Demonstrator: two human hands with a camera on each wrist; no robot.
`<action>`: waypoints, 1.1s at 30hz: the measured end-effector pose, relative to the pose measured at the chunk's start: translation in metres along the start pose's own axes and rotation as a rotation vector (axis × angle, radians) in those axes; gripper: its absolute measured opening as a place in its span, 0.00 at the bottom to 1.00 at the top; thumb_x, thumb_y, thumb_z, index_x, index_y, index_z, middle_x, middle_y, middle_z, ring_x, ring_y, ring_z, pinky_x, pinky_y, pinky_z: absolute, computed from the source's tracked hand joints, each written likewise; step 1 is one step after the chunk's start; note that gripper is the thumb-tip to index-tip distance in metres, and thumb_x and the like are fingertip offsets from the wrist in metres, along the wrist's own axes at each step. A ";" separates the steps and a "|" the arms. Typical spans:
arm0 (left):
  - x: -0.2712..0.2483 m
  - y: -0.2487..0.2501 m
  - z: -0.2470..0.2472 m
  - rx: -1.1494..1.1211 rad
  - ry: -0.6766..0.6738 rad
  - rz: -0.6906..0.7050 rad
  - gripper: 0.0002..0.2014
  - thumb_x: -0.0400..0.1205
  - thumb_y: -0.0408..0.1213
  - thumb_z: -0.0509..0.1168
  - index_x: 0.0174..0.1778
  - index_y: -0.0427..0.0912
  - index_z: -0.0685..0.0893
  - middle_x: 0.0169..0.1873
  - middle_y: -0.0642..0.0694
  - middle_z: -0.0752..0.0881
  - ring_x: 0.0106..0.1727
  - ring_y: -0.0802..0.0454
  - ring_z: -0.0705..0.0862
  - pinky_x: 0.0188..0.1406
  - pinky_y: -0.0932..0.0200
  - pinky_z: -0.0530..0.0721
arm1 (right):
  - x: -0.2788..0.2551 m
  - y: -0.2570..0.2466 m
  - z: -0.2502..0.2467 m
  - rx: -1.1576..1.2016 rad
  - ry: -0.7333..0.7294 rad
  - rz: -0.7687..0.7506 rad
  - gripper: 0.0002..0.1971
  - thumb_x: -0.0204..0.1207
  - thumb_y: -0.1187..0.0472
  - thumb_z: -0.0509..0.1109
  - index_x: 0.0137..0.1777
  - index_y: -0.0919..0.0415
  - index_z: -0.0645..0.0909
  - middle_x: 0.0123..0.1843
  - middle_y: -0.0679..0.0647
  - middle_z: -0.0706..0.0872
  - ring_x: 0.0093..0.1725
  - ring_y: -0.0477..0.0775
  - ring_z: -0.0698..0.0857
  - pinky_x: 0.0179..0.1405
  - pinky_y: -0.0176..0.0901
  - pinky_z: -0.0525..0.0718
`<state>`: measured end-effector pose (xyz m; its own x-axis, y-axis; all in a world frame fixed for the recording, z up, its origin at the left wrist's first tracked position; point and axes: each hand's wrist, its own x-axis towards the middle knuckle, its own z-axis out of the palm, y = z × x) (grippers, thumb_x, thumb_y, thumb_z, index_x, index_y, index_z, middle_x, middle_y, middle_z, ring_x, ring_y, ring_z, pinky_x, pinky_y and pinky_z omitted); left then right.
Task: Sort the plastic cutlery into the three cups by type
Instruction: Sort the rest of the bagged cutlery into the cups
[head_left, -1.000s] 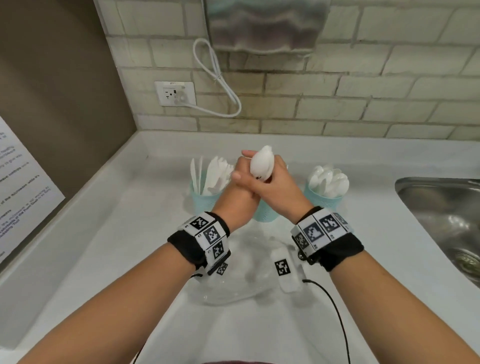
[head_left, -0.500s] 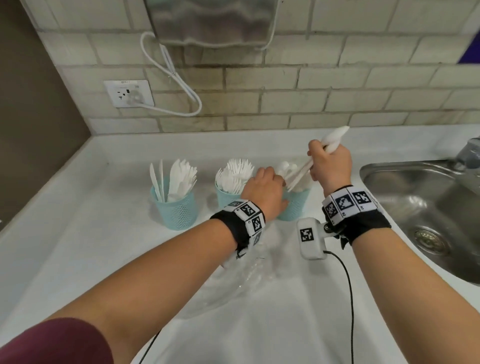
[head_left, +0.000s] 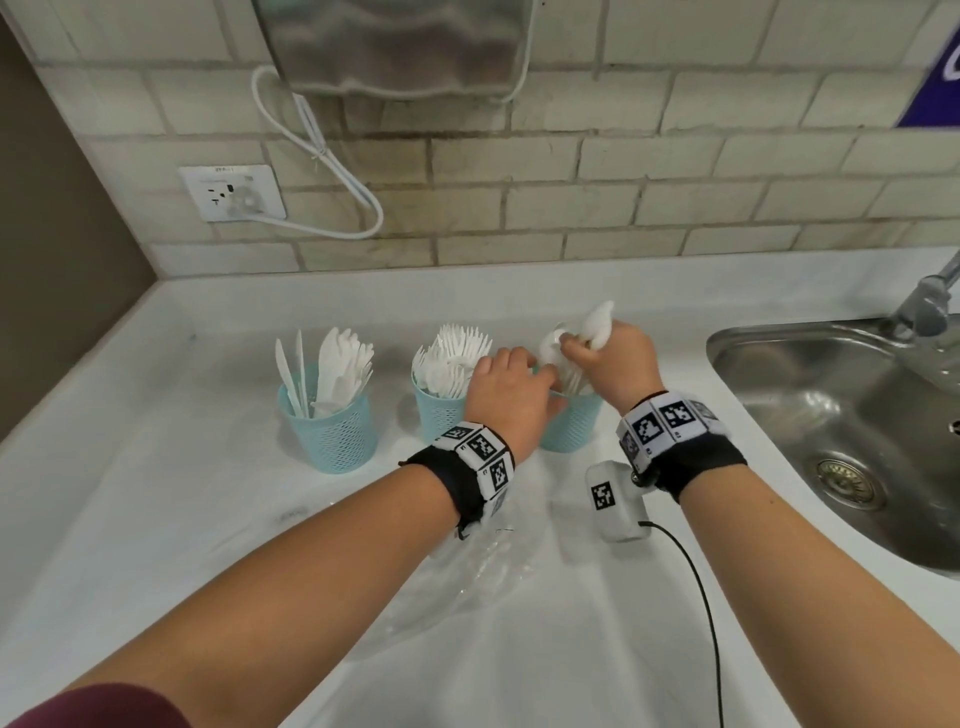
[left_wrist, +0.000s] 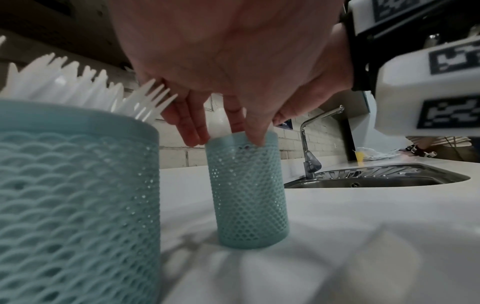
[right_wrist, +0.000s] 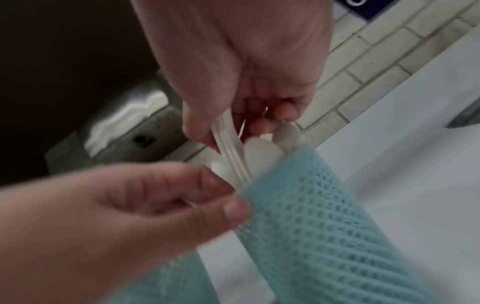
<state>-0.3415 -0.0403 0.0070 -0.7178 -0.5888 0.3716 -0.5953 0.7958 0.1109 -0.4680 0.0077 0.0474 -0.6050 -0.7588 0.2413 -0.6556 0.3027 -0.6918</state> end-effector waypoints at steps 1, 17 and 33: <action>0.000 0.000 0.000 0.011 0.013 -0.005 0.18 0.82 0.55 0.59 0.60 0.49 0.83 0.60 0.46 0.80 0.64 0.46 0.75 0.63 0.52 0.67 | -0.001 0.002 0.004 -0.051 -0.025 -0.018 0.19 0.75 0.52 0.69 0.27 0.59 0.70 0.31 0.57 0.79 0.34 0.58 0.78 0.30 0.44 0.67; -0.001 -0.007 -0.004 -0.024 0.050 -0.032 0.18 0.77 0.61 0.62 0.53 0.54 0.83 0.51 0.52 0.83 0.59 0.49 0.76 0.60 0.53 0.63 | -0.028 0.044 0.001 -0.301 0.019 -0.399 0.19 0.82 0.58 0.62 0.71 0.44 0.76 0.71 0.43 0.80 0.75 0.53 0.72 0.65 0.49 0.66; -0.143 -0.104 -0.090 -0.069 -0.266 -0.094 0.09 0.82 0.46 0.63 0.56 0.59 0.83 0.52 0.59 0.84 0.57 0.56 0.79 0.51 0.59 0.74 | -0.117 -0.025 0.032 -0.317 -0.606 -0.012 0.25 0.76 0.41 0.66 0.67 0.57 0.79 0.60 0.51 0.84 0.58 0.51 0.82 0.62 0.44 0.77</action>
<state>-0.1445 -0.0258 0.0247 -0.7357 -0.6694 0.1035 -0.6441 0.7386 0.1989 -0.3666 0.0710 0.0144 -0.2974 -0.9241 -0.2401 -0.8170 0.3765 -0.4367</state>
